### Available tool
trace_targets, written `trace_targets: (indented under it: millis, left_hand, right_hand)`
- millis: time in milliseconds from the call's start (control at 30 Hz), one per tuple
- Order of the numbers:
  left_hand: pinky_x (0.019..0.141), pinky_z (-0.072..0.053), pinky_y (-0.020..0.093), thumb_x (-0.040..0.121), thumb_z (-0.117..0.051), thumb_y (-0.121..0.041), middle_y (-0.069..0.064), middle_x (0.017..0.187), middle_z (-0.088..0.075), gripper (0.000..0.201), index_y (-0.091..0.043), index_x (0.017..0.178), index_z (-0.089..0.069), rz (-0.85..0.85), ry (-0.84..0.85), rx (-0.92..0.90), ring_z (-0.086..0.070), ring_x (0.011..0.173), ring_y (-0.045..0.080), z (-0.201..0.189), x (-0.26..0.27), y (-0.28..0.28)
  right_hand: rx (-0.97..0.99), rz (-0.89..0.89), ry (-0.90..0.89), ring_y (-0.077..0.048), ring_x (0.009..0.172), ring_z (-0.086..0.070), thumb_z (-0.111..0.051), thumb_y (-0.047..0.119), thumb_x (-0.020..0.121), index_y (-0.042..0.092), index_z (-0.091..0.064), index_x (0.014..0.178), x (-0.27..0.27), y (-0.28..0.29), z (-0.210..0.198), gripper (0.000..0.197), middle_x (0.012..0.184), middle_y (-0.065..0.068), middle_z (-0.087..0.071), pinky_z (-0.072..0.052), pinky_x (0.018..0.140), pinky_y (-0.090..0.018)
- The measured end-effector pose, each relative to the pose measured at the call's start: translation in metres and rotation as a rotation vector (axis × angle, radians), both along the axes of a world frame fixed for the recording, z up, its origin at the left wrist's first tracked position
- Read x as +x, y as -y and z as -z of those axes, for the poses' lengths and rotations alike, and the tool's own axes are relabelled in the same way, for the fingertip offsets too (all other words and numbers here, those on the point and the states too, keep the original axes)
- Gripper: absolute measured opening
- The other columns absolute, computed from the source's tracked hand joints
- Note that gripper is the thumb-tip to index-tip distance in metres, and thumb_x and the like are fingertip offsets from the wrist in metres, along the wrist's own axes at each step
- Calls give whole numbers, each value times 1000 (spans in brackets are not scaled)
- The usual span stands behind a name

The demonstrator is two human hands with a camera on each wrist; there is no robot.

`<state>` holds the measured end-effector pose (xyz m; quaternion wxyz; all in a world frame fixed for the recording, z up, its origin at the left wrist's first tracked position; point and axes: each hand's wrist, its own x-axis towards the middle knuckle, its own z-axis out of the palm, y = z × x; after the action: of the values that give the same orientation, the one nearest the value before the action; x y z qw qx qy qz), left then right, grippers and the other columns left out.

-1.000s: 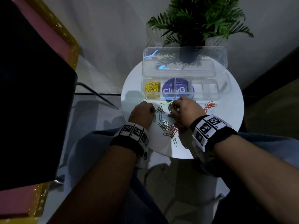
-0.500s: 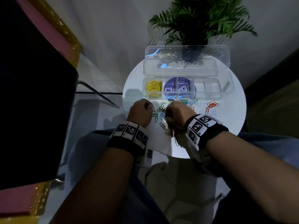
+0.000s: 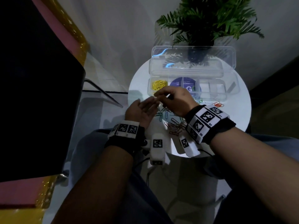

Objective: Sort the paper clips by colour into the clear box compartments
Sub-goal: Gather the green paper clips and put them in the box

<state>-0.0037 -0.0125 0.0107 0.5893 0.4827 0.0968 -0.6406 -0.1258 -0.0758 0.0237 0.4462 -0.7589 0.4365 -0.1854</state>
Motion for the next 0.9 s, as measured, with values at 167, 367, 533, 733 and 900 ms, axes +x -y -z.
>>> trace_targets:
  millis: [167,367,533,733,900]
  left_hand:
    - [83,-47,28,102,-20,-26,13,107,-61,48,-2,89,-59,-98,43,-1,-50,126,26,1,23,-3]
    - [83,-47,29,102,-21,-28,15,115,-62,48,-1,91,-59,-12,32,-14,-48,128,27,3,24,-7]
    - [93,-42,32,102,-22,-28,18,136,-51,48,0,91,-60,7,25,-25,-49,127,28,1,25,-6]
    - [92,-43,32,103,-23,-28,20,135,-51,48,0,89,-60,42,26,-15,-49,127,29,0,20,-5]
    - [92,-43,31,103,-23,-29,19,122,-59,48,0,93,-60,59,44,10,-49,126,29,2,18,-4]
  right_hand:
    - [-144,-247,-354,-29,100,-57,-65,11,82,9,-65,112,-5,1,25,31,112,-15,-58,-46,90,-34]
    - [-106,-321,-549,-33,103,-57,-52,20,87,7,-63,104,17,0,43,24,110,-14,-60,-48,87,-35]
    - [-123,-337,-553,-33,95,-58,-55,13,86,-1,-64,100,20,5,45,22,101,-17,-58,-46,77,-32]
    - [-248,-398,-551,-34,90,-58,-56,10,84,-3,-64,93,12,5,45,18,98,-18,-56,-49,78,-38]
    - [-204,-226,-408,-29,101,-60,-58,4,83,4,-72,96,0,10,33,19,107,-14,-65,-46,91,-29]
